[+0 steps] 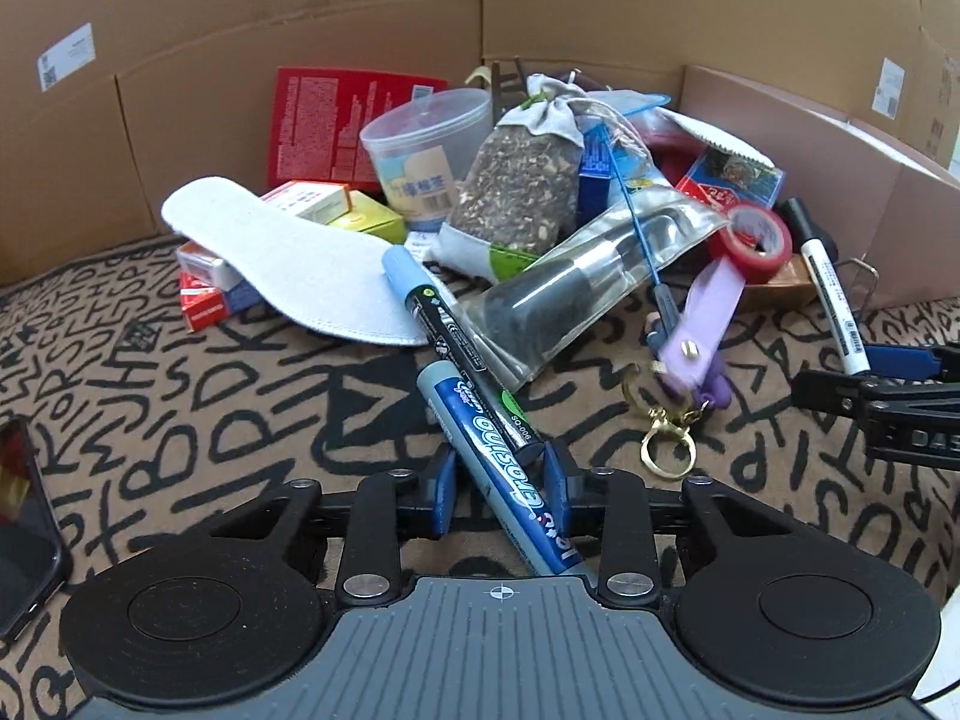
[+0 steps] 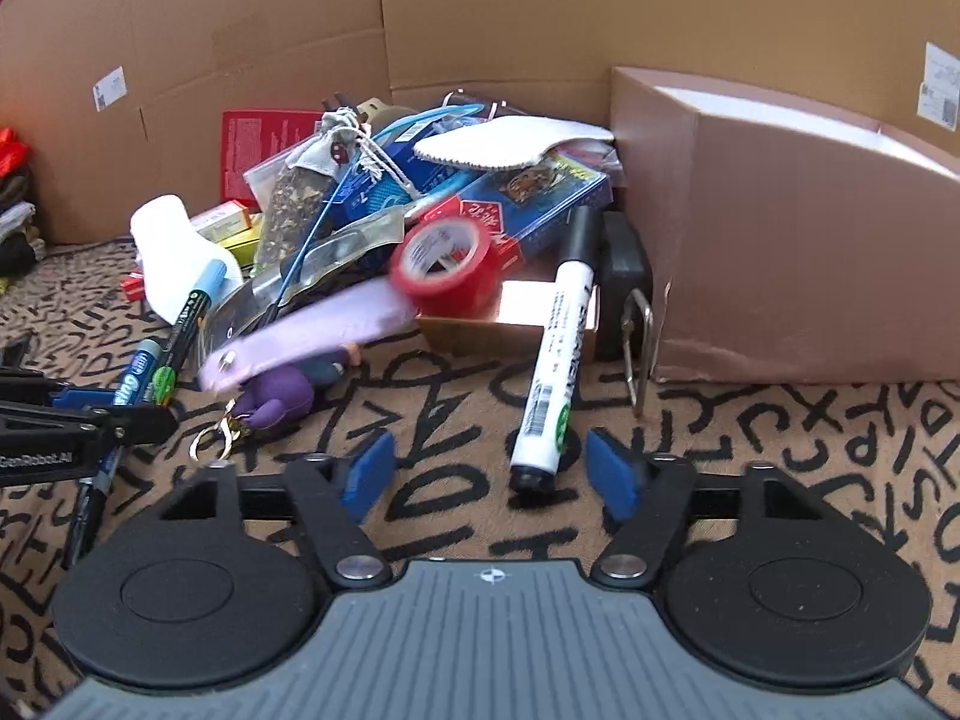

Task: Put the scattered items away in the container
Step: 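Close the left tool on the blue marker while the right tool grasps the white marker, then lift the blue marker with the left tool while the right tool lifts the white marker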

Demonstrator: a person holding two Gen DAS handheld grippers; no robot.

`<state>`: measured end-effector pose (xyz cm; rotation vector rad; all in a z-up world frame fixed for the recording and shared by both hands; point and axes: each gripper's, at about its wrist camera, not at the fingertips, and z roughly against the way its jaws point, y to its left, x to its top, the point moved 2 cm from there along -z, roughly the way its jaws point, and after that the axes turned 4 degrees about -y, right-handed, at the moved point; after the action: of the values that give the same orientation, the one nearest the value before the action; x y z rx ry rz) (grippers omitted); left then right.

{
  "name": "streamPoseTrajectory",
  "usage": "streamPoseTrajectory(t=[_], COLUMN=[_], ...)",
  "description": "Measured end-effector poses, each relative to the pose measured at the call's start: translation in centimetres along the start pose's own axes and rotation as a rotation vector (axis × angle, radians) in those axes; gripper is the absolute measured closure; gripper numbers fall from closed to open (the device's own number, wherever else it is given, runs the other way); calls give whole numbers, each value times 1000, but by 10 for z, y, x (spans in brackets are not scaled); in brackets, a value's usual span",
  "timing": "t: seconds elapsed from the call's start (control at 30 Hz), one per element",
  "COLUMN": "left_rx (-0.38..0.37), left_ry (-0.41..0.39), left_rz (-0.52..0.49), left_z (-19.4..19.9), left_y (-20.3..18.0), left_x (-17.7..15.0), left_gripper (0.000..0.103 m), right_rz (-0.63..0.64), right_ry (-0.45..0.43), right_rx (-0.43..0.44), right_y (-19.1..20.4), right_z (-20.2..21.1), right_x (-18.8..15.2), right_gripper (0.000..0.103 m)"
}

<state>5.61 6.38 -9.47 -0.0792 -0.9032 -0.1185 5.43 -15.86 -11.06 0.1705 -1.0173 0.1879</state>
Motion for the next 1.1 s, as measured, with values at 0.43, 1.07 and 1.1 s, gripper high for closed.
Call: streamPoseTrajectory(t=[0.43, 1.07, 1.1], left_rx=[-39, -76, -73], left_ry=[22, 50, 61], left_rz=[-38, -87, -92], left_z=[21, 30, 31], left_y=[-12, -26, -25], left_x=[-13, -13, -15], left_gripper=[83, 49, 50], right_rz=[10, 53, 61], right_ry=[30, 43, 40], right_rx=[37, 27, 25], right_y=[-4, -3, -2], right_z=[26, 64, 62], right_x=[-7, -17, -16], right_gripper=[84, 70, 70])
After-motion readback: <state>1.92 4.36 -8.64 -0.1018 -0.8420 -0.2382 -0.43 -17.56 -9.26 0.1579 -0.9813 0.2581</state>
